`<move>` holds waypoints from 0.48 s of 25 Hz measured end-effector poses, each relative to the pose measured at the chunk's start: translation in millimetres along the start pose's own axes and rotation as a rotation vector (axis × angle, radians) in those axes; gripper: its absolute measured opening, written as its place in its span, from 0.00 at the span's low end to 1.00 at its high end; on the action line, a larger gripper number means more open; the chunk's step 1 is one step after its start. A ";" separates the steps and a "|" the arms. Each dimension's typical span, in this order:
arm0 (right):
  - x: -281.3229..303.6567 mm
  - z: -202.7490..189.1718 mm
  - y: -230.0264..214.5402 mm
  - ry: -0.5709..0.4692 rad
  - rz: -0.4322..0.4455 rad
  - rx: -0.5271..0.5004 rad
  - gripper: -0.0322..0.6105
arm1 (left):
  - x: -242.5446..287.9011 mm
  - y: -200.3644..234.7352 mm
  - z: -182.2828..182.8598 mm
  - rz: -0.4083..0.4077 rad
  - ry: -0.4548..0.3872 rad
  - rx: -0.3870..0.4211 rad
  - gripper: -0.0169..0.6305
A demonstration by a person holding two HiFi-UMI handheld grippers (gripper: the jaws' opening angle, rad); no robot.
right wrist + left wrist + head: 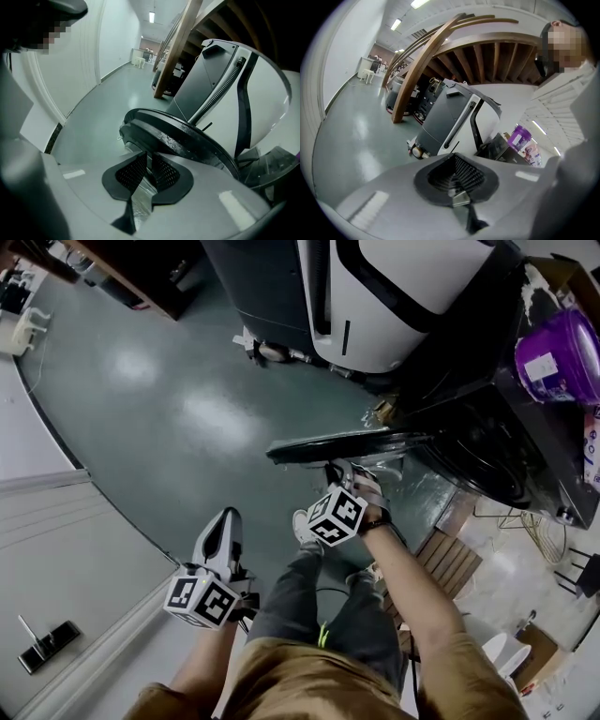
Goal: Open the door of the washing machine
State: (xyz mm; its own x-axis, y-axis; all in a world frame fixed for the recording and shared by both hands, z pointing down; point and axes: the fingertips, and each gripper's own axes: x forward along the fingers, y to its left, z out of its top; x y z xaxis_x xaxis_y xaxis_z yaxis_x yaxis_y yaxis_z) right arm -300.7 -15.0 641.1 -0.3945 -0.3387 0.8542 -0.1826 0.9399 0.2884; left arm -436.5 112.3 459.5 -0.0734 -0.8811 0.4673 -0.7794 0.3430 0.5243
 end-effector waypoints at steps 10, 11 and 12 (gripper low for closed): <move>23.7 30.3 -53.6 0.012 -0.084 -0.053 0.11 | 6.0 14.4 12.6 -0.003 -0.006 0.003 0.12; 26.0 32.6 -59.0 0.016 -0.092 -0.059 0.11 | 5.7 16.9 13.7 -0.003 -0.010 0.004 0.12; 28.3 34.6 -64.4 0.021 -0.100 -0.064 0.11 | 5.4 19.3 14.4 -0.001 -0.012 0.004 0.12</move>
State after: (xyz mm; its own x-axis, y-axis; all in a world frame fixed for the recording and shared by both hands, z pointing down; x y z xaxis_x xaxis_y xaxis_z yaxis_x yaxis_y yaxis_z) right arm -331.3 -86.5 631.8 -0.3585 -0.4303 0.8284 -0.1619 0.9027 0.3988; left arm -460.9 109.5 461.9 -0.0797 -0.8853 0.4581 -0.7819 0.3405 0.5221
